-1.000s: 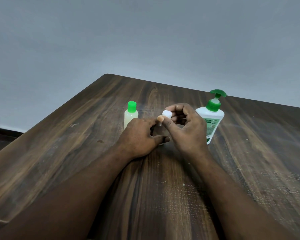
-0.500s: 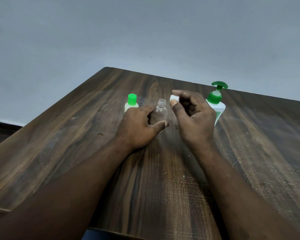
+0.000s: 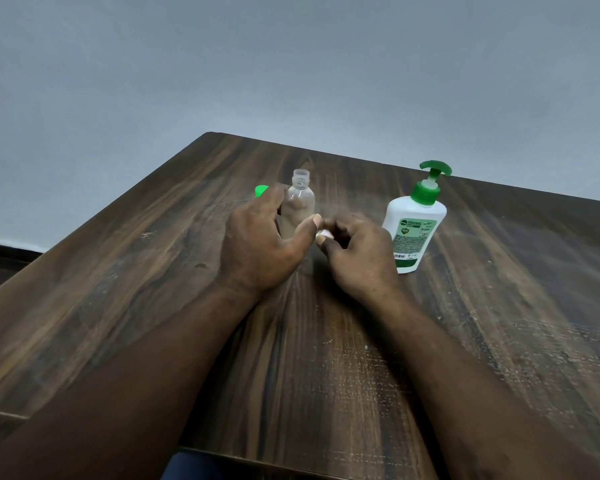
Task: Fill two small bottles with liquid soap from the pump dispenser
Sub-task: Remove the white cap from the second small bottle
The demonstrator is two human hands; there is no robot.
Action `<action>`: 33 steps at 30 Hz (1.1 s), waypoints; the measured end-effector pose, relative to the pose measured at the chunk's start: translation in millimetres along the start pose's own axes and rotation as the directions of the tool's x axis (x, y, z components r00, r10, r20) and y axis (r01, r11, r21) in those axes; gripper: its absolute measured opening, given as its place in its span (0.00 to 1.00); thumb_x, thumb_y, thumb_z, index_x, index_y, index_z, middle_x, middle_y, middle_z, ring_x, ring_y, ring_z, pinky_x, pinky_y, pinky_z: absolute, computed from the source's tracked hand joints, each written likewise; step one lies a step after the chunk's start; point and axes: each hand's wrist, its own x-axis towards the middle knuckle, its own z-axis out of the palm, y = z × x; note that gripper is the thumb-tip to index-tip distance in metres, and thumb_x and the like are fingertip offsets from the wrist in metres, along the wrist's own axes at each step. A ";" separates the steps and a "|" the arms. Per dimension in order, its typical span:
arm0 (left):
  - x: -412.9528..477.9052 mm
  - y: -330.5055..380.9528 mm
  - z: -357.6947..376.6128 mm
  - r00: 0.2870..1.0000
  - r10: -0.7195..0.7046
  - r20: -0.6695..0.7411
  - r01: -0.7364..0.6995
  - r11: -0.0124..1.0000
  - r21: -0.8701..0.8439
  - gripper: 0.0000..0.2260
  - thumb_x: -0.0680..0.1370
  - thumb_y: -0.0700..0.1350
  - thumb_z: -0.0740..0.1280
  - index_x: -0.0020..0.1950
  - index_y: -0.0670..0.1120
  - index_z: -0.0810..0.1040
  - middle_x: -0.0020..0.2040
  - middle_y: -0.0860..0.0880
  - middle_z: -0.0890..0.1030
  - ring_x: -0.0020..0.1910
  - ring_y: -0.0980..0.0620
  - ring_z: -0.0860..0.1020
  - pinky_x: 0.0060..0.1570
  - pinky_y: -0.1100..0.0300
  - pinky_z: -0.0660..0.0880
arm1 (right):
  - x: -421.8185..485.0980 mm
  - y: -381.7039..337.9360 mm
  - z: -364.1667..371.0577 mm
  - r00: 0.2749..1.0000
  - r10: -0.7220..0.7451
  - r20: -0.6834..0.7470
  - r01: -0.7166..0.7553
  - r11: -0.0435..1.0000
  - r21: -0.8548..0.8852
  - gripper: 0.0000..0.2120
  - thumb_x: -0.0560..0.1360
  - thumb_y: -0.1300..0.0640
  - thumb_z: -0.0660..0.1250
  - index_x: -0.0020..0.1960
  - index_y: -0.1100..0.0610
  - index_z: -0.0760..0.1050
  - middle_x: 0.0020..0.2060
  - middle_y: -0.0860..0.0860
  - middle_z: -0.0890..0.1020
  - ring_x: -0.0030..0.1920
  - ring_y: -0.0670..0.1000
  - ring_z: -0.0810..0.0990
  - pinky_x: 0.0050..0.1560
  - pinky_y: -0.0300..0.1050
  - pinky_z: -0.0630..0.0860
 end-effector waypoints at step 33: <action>-8.8 33.0 19.5 0.985 0.011 0.170 0.015 0.988 -0.151 0.15 0.80 0.63 0.67 0.52 0.52 0.80 0.32 0.62 0.73 0.35 0.64 0.75 0.35 0.72 0.66 | 18.1 34.9 -84.5 0.651 -0.165 -0.741 0.218 0.976 -0.026 0.19 0.76 0.53 0.75 0.63 0.60 0.78 0.57 0.53 0.80 0.51 0.58 0.82 0.49 0.53 0.80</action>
